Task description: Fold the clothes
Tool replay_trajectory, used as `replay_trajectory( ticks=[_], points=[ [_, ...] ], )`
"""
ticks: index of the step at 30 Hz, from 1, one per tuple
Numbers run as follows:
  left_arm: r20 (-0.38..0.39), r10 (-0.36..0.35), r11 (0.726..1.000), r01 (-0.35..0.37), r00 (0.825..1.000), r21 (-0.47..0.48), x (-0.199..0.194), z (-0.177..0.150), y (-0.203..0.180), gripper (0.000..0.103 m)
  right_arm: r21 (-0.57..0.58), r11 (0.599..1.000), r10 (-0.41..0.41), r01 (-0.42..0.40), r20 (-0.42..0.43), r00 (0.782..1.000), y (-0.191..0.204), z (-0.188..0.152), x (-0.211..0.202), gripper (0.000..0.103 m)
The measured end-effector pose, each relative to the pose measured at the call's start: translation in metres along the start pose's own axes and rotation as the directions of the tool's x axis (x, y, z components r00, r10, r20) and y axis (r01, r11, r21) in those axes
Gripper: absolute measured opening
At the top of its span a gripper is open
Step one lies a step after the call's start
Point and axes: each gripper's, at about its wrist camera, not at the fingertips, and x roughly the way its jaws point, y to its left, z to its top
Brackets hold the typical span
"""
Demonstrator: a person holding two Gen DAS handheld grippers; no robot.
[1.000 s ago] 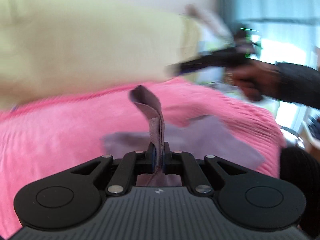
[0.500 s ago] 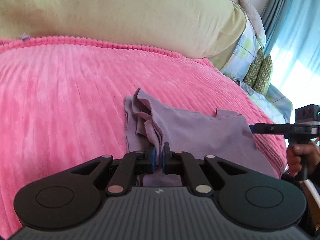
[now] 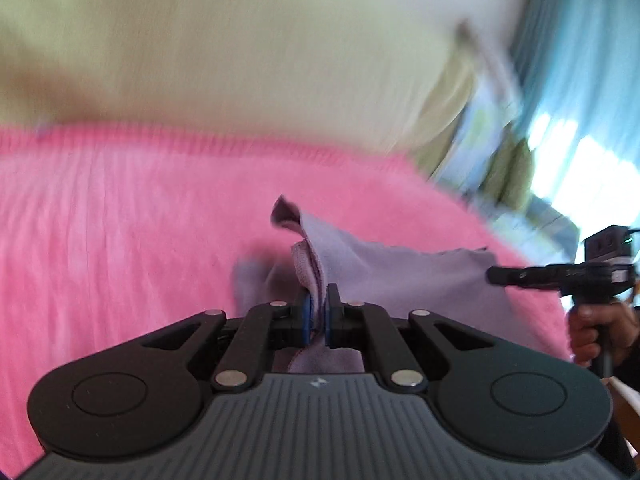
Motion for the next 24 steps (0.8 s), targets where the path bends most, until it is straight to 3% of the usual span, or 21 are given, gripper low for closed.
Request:
replay_trajectory(
  ticks=[7, 8, 11, 14, 16, 19, 22, 24],
  points=[
    [0.014, 0.068, 0.998, -0.068, 0.998, -0.017, -0.009, -0.004, 0.007, 0.025, 0.029, 0.999, -0.025, 0.023, 0.043, 0.999, -0.009, -0.007, -0.004, 0.006],
    [0.016, 0.085, 0.996, -0.085, 0.996, -0.014, -0.013, -0.004, 0.008, 0.025, 0.026, 0.999, -0.049, 0.047, 0.058, 0.997, -0.009, -0.008, -0.009, 0.011],
    [0.038, 0.119, 0.993, -0.12, 0.992, 0.018, -0.023, -0.003, 0.006, 0.021, 0.006, 0.995, -0.102, 0.102, 0.122, 0.987, -0.001, -0.006, -0.029, 0.012],
    [0.073, 0.103, 0.988, -0.111, 0.992, 0.105, -0.035, 0.003, -0.01, 0.022, -0.048, 0.996, -0.072, 0.08, 0.139, 0.988, 0.019, -0.007, -0.038, 0.012],
    [0.067, 0.03, 0.988, -0.04, 0.997, 0.151, -0.027, 0.011, -0.026, 0.023, -0.095, 0.993, -0.052, 0.063, 0.117, 0.992, 0.032, -0.008, -0.032, 0.014],
    [0.046, 0.001, 0.975, -0.011, 0.999, 0.22, -0.009, 0.018, -0.042, 0.026, -0.176, 0.983, -0.035, 0.047, 0.075, 0.997, 0.055, -0.011, -0.017, 0.016],
    [0.034, 0.027, 0.958, -0.036, 0.999, 0.286, 0.011, 0.032, -0.047, 0.029, -0.169, 0.985, -0.023, 0.032, 0.055, 0.998, 0.058, -0.012, -0.007, 0.018],
    [0.025, 0.056, 0.953, -0.061, 0.998, 0.296, 0.021, 0.04, -0.043, 0.04, -0.165, 0.986, -0.025, 0.034, 0.054, 0.998, 0.057, -0.013, -0.005, 0.024]
  ],
)
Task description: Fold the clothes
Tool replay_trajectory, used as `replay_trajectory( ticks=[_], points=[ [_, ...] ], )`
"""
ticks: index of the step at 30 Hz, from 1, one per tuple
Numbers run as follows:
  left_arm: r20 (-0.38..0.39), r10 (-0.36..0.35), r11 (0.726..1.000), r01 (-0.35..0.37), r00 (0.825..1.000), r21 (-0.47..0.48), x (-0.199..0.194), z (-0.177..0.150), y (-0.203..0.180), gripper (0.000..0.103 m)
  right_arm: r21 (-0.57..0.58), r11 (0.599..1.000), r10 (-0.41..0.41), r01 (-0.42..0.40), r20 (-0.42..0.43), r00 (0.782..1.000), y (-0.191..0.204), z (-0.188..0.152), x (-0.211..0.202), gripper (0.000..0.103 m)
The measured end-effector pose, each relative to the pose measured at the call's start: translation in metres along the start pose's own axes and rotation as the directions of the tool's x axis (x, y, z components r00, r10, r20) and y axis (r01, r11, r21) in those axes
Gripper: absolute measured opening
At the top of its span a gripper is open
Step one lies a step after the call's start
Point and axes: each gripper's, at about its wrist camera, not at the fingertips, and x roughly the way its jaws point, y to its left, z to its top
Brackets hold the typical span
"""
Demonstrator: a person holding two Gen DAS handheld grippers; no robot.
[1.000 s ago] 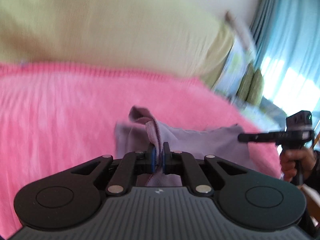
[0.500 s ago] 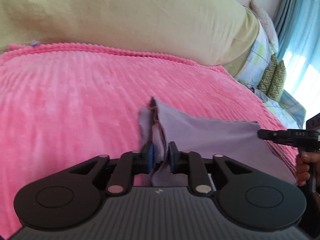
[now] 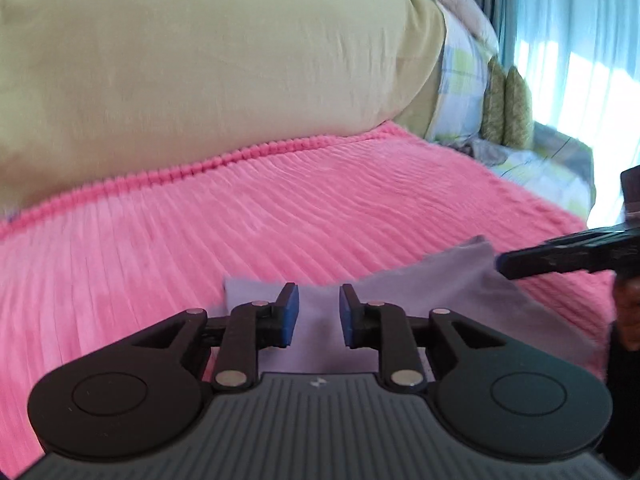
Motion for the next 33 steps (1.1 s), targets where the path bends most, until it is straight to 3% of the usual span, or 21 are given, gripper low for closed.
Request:
replay_trajectory(
  ticks=[2, 6, 7, 8, 15, 17, 20, 25, 28, 33],
  points=[
    [-0.033, 0.066, 0.998, -0.067, 0.997, -0.009, 0.007, 0.003, 0.011, 0.041, 0.006, 1.0, -0.003, 0.003, 0.001, 1.0, -0.003, -0.002, 0.0, 0.027],
    [-0.058, 0.05, 0.999, -0.05, 0.997, -0.001, 0.01, -0.006, 0.015, 0.035, 0.027, 1.0, -0.015, 0.014, 0.006, 1.0, -0.011, -0.008, -0.001, 0.028],
    [-0.062, 0.046, 0.999, -0.046, 0.997, -0.001, 0.011, -0.008, 0.015, 0.009, 0.037, 0.999, -0.016, 0.015, 0.006, 1.0, -0.013, -0.01, -0.002, 0.028],
    [-0.066, 0.044, 0.999, -0.044, 0.997, -0.006, 0.012, -0.01, 0.015, 0.003, 0.047, 0.999, -0.017, 0.016, 0.006, 1.0, -0.015, -0.011, -0.001, 0.027],
    [-0.008, 0.072, 0.995, -0.072, 0.997, -0.067, -0.008, -0.023, 0.017, 0.003, 0.063, 0.998, -0.017, 0.015, 0.021, 1.0, -0.019, -0.011, 0.001, 0.027],
    [0.004, 0.065, 0.993, -0.064, 0.998, -0.101, -0.011, -0.025, 0.02, 0.012, 0.059, 0.998, -0.023, 0.021, 0.035, 0.999, -0.018, -0.011, 0.002, 0.027],
    [0.022, 0.089, 0.987, -0.085, 0.996, -0.135, -0.012, -0.021, 0.025, 0.017, 0.057, 0.998, -0.039, 0.036, 0.059, 0.997, -0.017, -0.01, 0.001, 0.028],
    [-0.011, 0.05, 0.984, -0.051, 0.999, -0.171, 0.002, -0.017, 0.035, 0.017, 0.063, 0.996, -0.072, 0.067, 0.078, 0.994, -0.02, -0.011, -0.001, 0.029],
    [-0.026, 0.042, 0.99, -0.045, 0.999, -0.134, 0.009, -0.02, 0.03, 0.002, 0.072, 0.994, -0.085, 0.078, 0.093, 0.992, -0.022, -0.01, -0.001, 0.029],
    [0.014, 0.074, 0.989, -0.072, 0.997, -0.127, -0.009, -0.027, 0.022, 0.001, 0.057, 0.992, -0.124, 0.117, 0.143, 0.982, -0.02, -0.008, -0.003, 0.027]
  ],
)
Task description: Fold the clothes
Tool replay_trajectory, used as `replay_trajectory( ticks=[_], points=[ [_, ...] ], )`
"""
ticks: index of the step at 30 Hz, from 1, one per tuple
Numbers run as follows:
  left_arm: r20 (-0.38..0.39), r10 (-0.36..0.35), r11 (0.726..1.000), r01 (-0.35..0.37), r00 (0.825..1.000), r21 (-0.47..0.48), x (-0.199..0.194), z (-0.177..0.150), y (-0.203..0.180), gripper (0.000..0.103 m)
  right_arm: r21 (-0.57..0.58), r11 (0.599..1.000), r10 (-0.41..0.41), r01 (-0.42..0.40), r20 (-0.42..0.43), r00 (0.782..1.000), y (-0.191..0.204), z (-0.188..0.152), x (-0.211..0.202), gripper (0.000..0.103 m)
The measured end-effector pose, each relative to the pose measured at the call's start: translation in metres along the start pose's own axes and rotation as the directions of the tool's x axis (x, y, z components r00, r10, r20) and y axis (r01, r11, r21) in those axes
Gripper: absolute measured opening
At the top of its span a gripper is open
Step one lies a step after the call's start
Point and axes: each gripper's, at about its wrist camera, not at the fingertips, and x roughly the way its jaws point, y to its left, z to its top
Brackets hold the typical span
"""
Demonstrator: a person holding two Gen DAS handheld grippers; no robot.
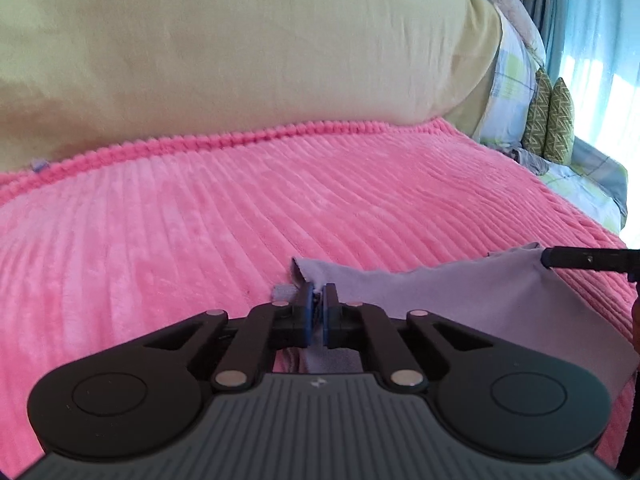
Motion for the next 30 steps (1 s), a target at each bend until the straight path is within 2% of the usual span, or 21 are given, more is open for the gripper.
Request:
replay_trajectory(
  ticks=[2, 5, 8, 11, 13, 15, 16, 19, 20, 21, 23, 25, 26, 28, 30],
  points=[
    [0.015, 0.013, 1.0, -0.013, 1.0, -0.005, -0.009, -0.003, -0.001, 0.001, -0.016, 1.0, -0.016, 0.017, 0.025, 1.0, 0.001, 0.002, -0.003, 0.027],
    [0.01, 0.024, 1.0, -0.024, 1.0, -0.012, -0.007, -0.004, 0.001, 0.001, -0.018, 1.0, -0.012, 0.011, -0.041, 0.999, -0.004, -0.001, 0.009, 0.027],
    [-0.012, 0.045, 0.999, -0.045, 0.999, -0.028, 0.003, -0.002, 0.003, 0.001, -0.032, 0.999, 0.0, -0.002, -0.071, 0.997, -0.008, -0.002, 0.019, 0.013],
    [-0.047, 0.055, 0.998, -0.056, 0.997, -0.026, 0.011, -0.001, 0.003, 0.002, 0.04, 0.999, 0.018, -0.014, -0.096, 0.995, -0.021, 0.002, 0.026, 0.01],
    [-0.048, 0.077, 0.997, -0.078, 0.996, -0.014, 0.01, 0.001, 0.0, 0.008, 0.06, 0.998, 0.018, -0.012, -0.091, 0.996, -0.024, 0.004, 0.024, 0.011],
    [-0.034, 0.094, 0.995, -0.095, 0.995, -0.017, 0.002, 0.003, 0.001, 0.009, 0.044, 0.999, -0.005, 0.008, -0.052, 0.999, -0.019, 0.007, 0.008, 0.02],
    [-0.025, 0.104, 0.994, -0.104, 0.994, -0.016, -0.003, 0.003, 0.001, 0.01, 0.052, 0.999, -0.005, 0.007, -0.036, 0.999, -0.019, 0.008, 0.0, 0.021],
    [-0.006, 0.113, 0.993, -0.113, 0.994, 0.02, -0.022, 0.007, -0.008, 0.012, 0.107, 0.992, 0.064, -0.062, -0.014, 0.998, -0.022, 0.007, -0.035, 0.032],
    [-0.002, 0.102, 0.994, -0.102, 0.995, 0.027, -0.024, 0.009, -0.011, 0.014, 0.142, 0.983, 0.126, -0.12, -0.032, 0.992, -0.025, 0.003, -0.046, 0.036],
    [0.007, 0.062, 0.997, -0.062, 0.998, 0.05, -0.031, 0.012, -0.019, 0.018, 0.179, 0.968, 0.186, -0.174, -0.053, 0.981, -0.029, -0.001, -0.055, 0.04],
    [0.01, 0.0, 0.997, -0.001, 1.0, 0.077, -0.033, 0.016, -0.03, 0.036, 0.256, 0.929, 0.3, -0.266, -0.105, 0.948, -0.035, -0.011, -0.066, 0.05],
    [-0.003, -0.108, 0.986, 0.107, 0.994, 0.129, -0.033, 0.02, -0.051, 0.037, 0.305, 0.903, 0.36, -0.303, -0.152, 0.92, -0.038, -0.02, -0.071, 0.051],
    [-0.017, -0.139, 0.98, 0.14, 0.99, 0.145, -0.031, 0.021, -0.059, 0.037, 0.324, 0.891, 0.387, -0.318, -0.174, 0.905, -0.041, -0.026, -0.073, 0.051],
    [-0.08, -0.236, 0.949, 0.247, 0.968, 0.197, -0.017, 0.021, -0.088, 0.037, 0.355, 0.872, 0.42, -0.338, -0.186, 0.888, -0.045, -0.033, -0.072, 0.053],
    [-0.123, -0.267, 0.931, 0.289, 0.956, 0.222, -0.007, 0.019, -0.102, 0.037, 0.379, 0.849, 0.464, -0.369, -0.2, 0.863, -0.049, -0.036, -0.064, 0.057]
  ],
)
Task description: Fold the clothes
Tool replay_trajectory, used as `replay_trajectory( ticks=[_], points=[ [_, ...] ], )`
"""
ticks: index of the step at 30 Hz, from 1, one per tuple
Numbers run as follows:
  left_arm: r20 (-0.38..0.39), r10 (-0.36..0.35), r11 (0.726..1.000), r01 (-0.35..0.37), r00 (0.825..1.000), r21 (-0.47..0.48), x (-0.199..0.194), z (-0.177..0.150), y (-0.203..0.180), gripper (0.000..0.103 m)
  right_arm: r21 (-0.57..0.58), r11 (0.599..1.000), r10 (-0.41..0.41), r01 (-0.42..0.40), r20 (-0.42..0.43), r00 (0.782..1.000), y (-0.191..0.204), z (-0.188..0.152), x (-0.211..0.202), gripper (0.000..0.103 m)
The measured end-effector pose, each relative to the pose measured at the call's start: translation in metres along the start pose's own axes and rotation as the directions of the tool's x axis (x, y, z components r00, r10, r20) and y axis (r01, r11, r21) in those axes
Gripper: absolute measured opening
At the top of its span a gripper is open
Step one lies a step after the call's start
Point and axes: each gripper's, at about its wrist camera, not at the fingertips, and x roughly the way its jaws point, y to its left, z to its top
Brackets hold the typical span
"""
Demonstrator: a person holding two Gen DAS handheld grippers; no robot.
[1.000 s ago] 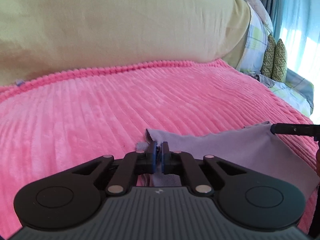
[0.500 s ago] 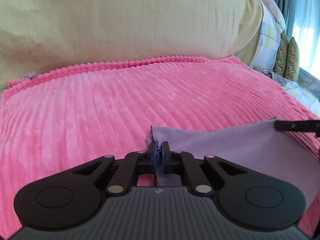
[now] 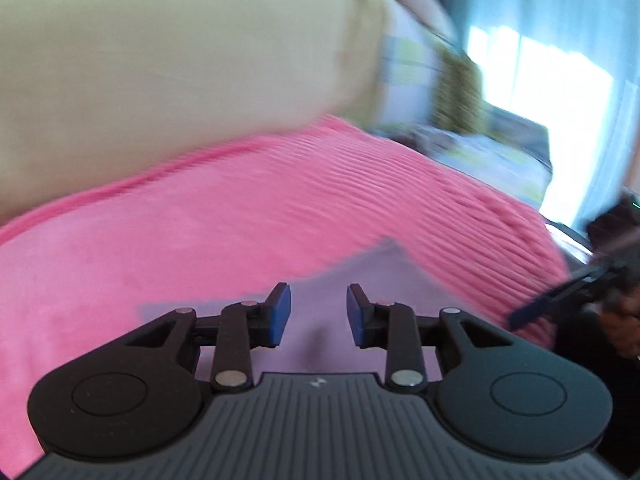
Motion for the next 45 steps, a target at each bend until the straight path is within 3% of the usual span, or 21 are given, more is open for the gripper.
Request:
replay_trajectory(
  ticks=[3, 6, 8, 10, 15, 18, 21, 26, 30, 32, 34, 36, 38, 45],
  points=[
    [-0.075, -0.078, 0.995, 0.082, 0.994, 0.055, 0.03, 0.001, -0.019, 0.037, -0.03, 0.998, 0.046, -0.048, -0.068, 0.997, -0.008, 0.009, 0.016, 0.06],
    [-0.118, -0.081, 0.994, 0.089, 0.99, 0.067, 0.049, -0.002, -0.025, 0.037, -0.052, 0.994, 0.089, -0.096, -0.117, 0.989, -0.011, 0.019, 0.03, 0.066],
    [-0.12, -0.079, 0.994, 0.088, 0.99, 0.067, 0.052, -0.007, -0.026, 0.037, -0.054, 0.987, 0.139, -0.15, -0.172, 0.975, -0.014, 0.029, 0.042, 0.074],
    [-0.117, -0.082, 0.994, 0.09, 0.99, 0.059, 0.052, -0.009, -0.025, 0.037, -0.052, 0.984, 0.159, -0.173, -0.198, 0.967, -0.015, 0.034, 0.049, 0.075],
    [-0.113, -0.075, 0.995, 0.082, 0.991, 0.061, 0.054, -0.014, -0.024, 0.038, 0.068, 0.966, 0.259, -0.251, -0.288, 0.922, -0.021, 0.043, 0.07, 0.087],
    [-0.117, -0.055, 0.995, 0.064, 0.992, 0.075, 0.054, -0.014, -0.026, 0.039, 0.086, 0.97, 0.243, -0.228, -0.352, 0.904, -0.014, 0.039, 0.069, 0.087],
    [-0.118, -0.043, 0.995, 0.054, 0.992, 0.085, 0.055, -0.015, -0.028, 0.039, 0.07, 0.981, 0.195, -0.183, -0.386, 0.901, -0.005, 0.026, 0.055, 0.087],
    [-0.107, -0.028, 0.997, 0.035, 0.994, 0.065, 0.051, -0.011, -0.029, 0.036, 0.039, 0.994, 0.111, -0.103, -0.354, 0.929, 0.005, 0.001, 0.022, 0.087],
    [-0.051, -0.086, 0.994, 0.089, 0.995, 0.061, 0.041, -0.001, -0.037, 0.036, -0.031, 1.0, 0.0, -0.006, -0.199, 0.98, 0.024, -0.015, 0.005, 0.087],
    [-0.057, -0.084, 0.993, 0.088, 0.995, 0.075, 0.047, 0.005, -0.04, 0.036, -0.053, 0.998, -0.048, 0.042, -0.11, 0.993, 0.026, -0.021, 0.0, 0.086],
    [-0.079, -0.074, 0.992, 0.082, 0.994, 0.099, 0.064, 0.01, -0.041, 0.036, -0.061, 0.996, -0.065, 0.062, -0.037, 0.997, 0.027, -0.026, 0.001, 0.076],
    [-0.089, -0.067, 0.991, 0.077, 0.994, 0.109, 0.078, 0.014, -0.04, 0.036, -0.1, 0.993, -0.067, 0.068, 0.018, 0.998, 0.029, -0.032, 0.008, 0.057],
    [-0.083, -0.065, 0.991, 0.074, 0.994, 0.113, 0.088, 0.017, -0.039, 0.036, -0.181, 0.979, -0.086, 0.09, 0.03, 0.996, 0.035, -0.037, 0.015, 0.049],
    [-0.081, -0.062, 0.993, 0.069, 0.995, 0.096, 0.123, 0.036, -0.025, 0.038, -0.327, 0.941, -0.094, 0.09, 0.003, 0.996, 0.043, -0.034, 0.049, 0.047]
  ],
)
